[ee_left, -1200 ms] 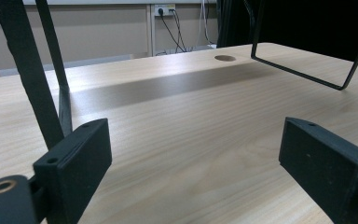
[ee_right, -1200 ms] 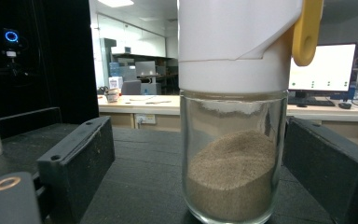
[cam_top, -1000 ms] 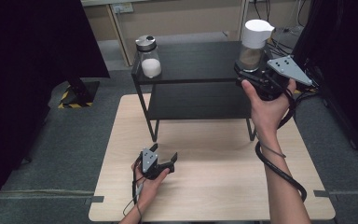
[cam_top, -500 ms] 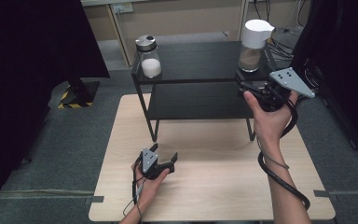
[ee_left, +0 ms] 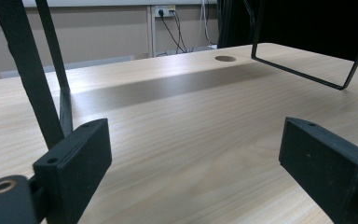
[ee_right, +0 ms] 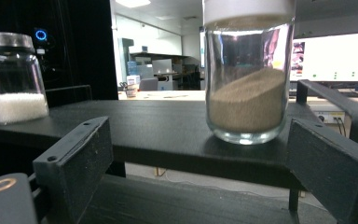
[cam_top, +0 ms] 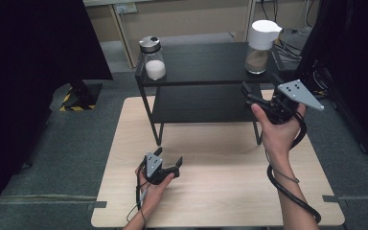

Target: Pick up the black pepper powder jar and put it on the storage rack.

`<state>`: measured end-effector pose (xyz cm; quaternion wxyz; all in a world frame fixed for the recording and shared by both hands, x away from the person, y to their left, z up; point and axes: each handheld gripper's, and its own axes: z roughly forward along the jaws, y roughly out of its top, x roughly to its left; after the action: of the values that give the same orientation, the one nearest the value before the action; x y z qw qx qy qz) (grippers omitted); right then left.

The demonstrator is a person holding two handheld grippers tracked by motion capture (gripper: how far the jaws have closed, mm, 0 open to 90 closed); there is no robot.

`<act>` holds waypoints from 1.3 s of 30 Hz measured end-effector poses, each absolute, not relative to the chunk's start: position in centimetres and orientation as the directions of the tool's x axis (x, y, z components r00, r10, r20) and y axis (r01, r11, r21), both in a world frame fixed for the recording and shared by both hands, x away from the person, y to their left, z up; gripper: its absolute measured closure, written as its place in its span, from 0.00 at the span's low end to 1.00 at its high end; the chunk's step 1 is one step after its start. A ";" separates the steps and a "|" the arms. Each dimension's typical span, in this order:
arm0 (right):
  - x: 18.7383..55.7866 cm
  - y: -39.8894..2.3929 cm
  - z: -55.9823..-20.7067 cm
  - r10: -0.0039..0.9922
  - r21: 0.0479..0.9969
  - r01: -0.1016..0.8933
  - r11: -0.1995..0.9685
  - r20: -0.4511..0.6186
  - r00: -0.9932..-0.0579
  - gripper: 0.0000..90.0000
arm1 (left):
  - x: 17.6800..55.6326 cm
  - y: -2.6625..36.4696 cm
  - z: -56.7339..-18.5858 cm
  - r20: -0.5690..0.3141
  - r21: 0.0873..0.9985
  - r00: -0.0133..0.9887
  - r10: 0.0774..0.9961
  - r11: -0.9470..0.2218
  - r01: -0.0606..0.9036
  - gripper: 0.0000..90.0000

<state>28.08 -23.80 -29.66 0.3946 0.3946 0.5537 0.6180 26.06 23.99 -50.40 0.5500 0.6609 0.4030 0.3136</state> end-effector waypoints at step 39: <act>26.3 -25.8 -35.3 0.914 0.998 0.025 -0.053 0.058 -0.402 0.09 | 25.9 23.8 -50.4 -0.030 0.979 0.478 0.878 -0.070 0.190 0.09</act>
<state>26.30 -25.80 -35.35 0.3688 0.4038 0.5810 0.6028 25.95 23.82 -50.36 0.5494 0.6613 0.4038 0.3127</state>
